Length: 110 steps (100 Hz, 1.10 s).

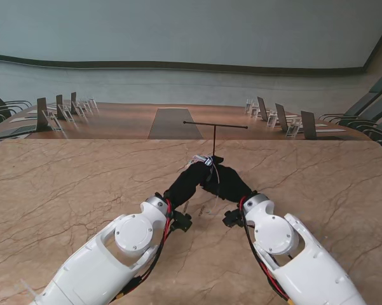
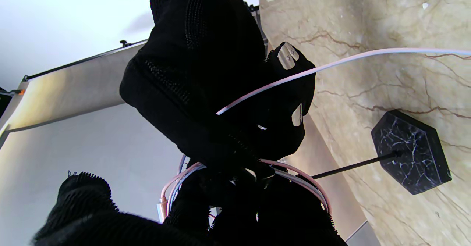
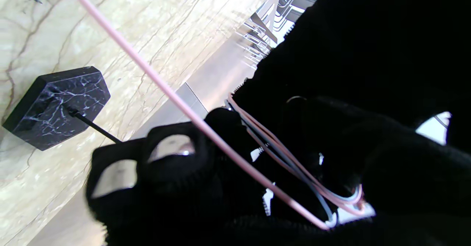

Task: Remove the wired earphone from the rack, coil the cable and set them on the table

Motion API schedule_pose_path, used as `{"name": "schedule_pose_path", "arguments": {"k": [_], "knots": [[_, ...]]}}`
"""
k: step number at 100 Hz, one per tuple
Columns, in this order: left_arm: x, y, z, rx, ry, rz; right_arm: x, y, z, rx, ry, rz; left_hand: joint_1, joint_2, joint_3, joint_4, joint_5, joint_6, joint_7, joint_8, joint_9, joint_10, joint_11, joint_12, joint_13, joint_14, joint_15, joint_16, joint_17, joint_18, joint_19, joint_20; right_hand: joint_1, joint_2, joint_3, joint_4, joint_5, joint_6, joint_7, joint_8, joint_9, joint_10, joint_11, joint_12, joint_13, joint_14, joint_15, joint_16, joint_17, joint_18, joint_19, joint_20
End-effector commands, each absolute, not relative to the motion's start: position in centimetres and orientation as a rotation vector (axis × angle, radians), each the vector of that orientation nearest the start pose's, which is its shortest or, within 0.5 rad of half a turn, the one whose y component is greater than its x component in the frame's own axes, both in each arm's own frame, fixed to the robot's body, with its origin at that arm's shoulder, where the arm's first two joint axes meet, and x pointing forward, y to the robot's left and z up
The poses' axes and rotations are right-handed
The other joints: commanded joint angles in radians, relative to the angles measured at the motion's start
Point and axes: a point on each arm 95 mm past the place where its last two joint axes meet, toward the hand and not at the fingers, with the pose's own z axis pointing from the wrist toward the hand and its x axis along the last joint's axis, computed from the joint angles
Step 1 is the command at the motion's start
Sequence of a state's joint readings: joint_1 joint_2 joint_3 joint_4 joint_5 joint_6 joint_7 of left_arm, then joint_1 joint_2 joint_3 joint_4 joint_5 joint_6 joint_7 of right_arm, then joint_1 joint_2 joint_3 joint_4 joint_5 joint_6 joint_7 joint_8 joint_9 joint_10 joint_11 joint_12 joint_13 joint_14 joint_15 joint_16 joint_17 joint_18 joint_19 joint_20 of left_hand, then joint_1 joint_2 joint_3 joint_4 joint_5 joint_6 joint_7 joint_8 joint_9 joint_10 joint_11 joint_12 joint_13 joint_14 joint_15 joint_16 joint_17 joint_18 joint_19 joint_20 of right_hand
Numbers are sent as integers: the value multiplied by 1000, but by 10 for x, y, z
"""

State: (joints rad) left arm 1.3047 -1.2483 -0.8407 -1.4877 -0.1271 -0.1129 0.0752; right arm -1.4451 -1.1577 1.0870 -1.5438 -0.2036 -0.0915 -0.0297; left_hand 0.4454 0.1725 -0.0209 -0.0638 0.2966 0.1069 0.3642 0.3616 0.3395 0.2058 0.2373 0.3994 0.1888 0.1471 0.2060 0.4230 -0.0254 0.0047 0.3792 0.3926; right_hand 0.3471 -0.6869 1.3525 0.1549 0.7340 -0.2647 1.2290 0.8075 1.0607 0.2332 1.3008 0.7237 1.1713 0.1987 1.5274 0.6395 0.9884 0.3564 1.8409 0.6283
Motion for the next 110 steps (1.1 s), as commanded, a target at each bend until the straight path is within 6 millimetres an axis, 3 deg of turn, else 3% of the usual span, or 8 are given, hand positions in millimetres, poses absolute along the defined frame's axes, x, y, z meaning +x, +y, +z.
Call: {"name": "schedule_pose_path", "arguments": {"k": [1, 50, 70, 77, 84, 110], "knots": [[411, -164, -300, -2125, 1028, -2439, 416, 62, -312, -1987, -1232, -2276, 5, -1, -14, 11, 35, 34, 23, -5, 7, -73, 21, 1, -15, -13, -5, -5, -4, -30, -12, -2, 48, -11, 90, -6, 79, -123, 52, 42, 22, 98, 38, -6, 17, 128, 85, 16, 28, -68, 128, -45], [409, -158, -295, -2114, 1012, -2450, 423, 37, -315, -2057, -1284, -2361, 10, -1, -16, 11, 42, 40, 28, -7, 32, -58, 36, 16, 5, 25, 49, 25, -2, 18, 194, 83, 58, -15, 98, -19, 89, -120, 45, 60, 28, 103, 48, -17, 32, 123, 93, 13, 50, -72, 136, -47], [408, -158, -294, -2124, 1009, -2453, 427, 42, -313, -2056, -1255, -2380, 15, -3, -16, 10, 48, 41, 27, -8, 42, -50, 44, 26, 2, 37, 77, 41, -13, 11, 226, 75, 63, -18, 99, -25, 89, -116, 45, 64, 29, 108, 52, -18, 37, 123, 97, 12, 58, -73, 140, -51], [409, -158, -294, -2120, 1001, -2457, 425, 47, -314, -2045, -1258, -2366, 17, -3, -16, 10, 47, 40, 27, -8, 33, -55, 38, 25, -9, 23, 64, 32, -10, 0, 166, 19, 62, -22, 104, -26, 94, -112, 46, 64, 33, 109, 53, -20, 38, 126, 97, 11, 60, -69, 142, -52], [410, -159, -293, -2115, 996, -2464, 421, 52, -315, -2037, -1281, -2338, 17, -3, -17, 10, 45, 39, 28, -7, 30, -57, 37, 24, -11, 17, 55, 25, -8, -4, 137, 1, 62, -20, 105, -28, 93, -111, 46, 63, 33, 109, 53, -20, 38, 127, 97, 10, 60, -68, 142, -53], [409, -159, -292, -2125, 1007, -2470, 422, 54, -325, -2087, -1310, -2297, 18, -4, -17, 10, 44, 39, 33, -5, 29, -56, 41, 24, -4, 29, 63, 29, -7, 9, 191, 36, 65, -25, 112, -38, 94, -108, 47, 61, 37, 109, 53, -24, 41, 127, 98, 8, 62, -66, 143, -58]]}}
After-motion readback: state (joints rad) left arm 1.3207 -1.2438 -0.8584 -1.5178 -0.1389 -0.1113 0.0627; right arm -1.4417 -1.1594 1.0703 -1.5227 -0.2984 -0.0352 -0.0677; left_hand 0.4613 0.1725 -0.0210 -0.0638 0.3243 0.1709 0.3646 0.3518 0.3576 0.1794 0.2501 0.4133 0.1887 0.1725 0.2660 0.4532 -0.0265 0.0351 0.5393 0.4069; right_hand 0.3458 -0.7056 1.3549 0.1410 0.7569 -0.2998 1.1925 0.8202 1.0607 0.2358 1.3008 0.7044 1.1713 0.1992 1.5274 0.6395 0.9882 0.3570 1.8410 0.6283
